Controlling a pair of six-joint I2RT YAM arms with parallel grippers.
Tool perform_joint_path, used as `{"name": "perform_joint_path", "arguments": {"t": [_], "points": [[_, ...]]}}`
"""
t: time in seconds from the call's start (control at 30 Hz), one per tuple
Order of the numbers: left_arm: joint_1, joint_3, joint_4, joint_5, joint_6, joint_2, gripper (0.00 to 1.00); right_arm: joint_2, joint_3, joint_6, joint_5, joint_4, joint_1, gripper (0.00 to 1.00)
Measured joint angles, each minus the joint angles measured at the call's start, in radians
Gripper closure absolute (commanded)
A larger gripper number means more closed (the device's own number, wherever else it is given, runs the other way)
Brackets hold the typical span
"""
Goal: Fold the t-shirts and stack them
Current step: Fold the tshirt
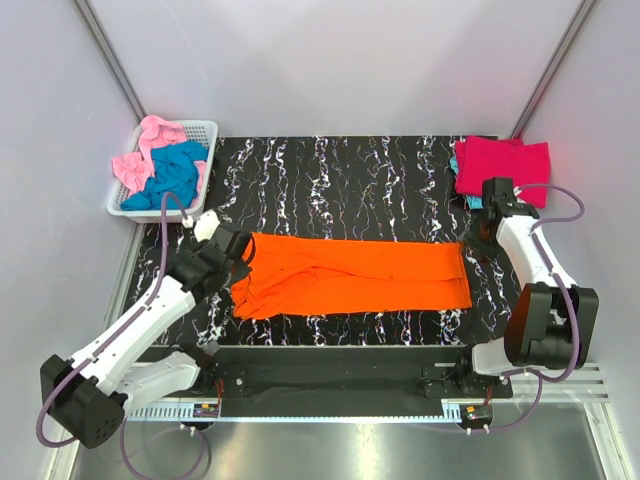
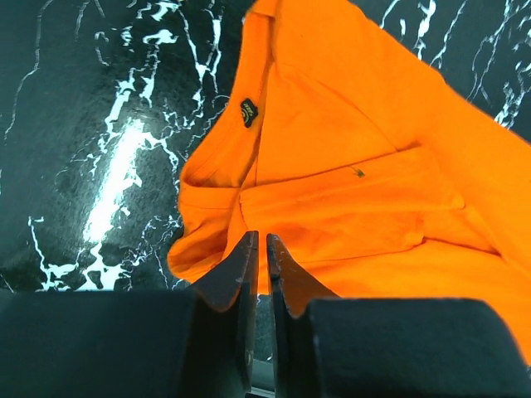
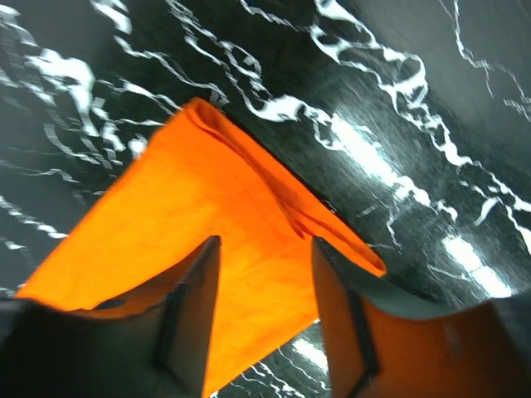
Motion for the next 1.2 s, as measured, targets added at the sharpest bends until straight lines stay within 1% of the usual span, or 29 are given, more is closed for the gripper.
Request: {"name": "perform_joint_path", "arguments": {"t": [0.1, 0.17, 0.23, 0.33, 0.4, 0.5, 0.7, 0.8, 0.93, 1.1, 1.2], "points": [[0.000, -0.001, -0.003, -0.005, -0.010, -0.009, 0.88, -0.022, 0.000, -0.011, -0.028, 0.034, 0.000, 0.58], [0.000, 0.001, 0.011, 0.011, 0.005, 0.021, 0.88, -0.023, -0.001, -0.023, -0.073, 0.063, 0.000, 0.62], [0.000, 0.013, 0.029, 0.048, 0.024, 0.085, 0.88, -0.018, -0.005, -0.037, -0.142, 0.093, 0.000, 0.62], [0.000, 0.041, 0.086, 0.125, 0.057, 0.208, 0.86, 0.012, -0.004, -0.064, -0.255, 0.135, 0.002, 0.69], [0.002, 0.055, 0.130, 0.170, 0.075, 0.270, 0.86, 0.050, -0.003, -0.090, -0.312, 0.154, 0.018, 0.70], [0.019, 0.069, 0.202, 0.239, 0.100, 0.337, 0.85, 0.087, -0.001, -0.126, -0.352, 0.162, 0.087, 0.70], [0.159, 0.076, 0.373, 0.426, 0.154, 0.478, 0.79, 0.103, 0.026, -0.158, -0.407, 0.170, 0.270, 0.70], [0.193, 0.107, 0.414, 0.489, 0.180, 0.559, 0.76, 0.126, 0.039, -0.160, -0.428, 0.175, 0.312, 0.70], [0.204, 0.151, 0.498, 0.593, 0.201, 0.663, 0.72, 0.177, 0.066, -0.159, -0.434, 0.177, 0.367, 0.72], [0.205, 0.164, 0.544, 0.672, 0.205, 0.695, 0.71, 0.237, 0.106, -0.154, -0.442, 0.184, 0.439, 0.73], [0.206, 0.182, 0.566, 0.704, 0.207, 0.715, 0.71, 0.252, 0.109, -0.150, -0.441, 0.187, 0.452, 0.73]]}}
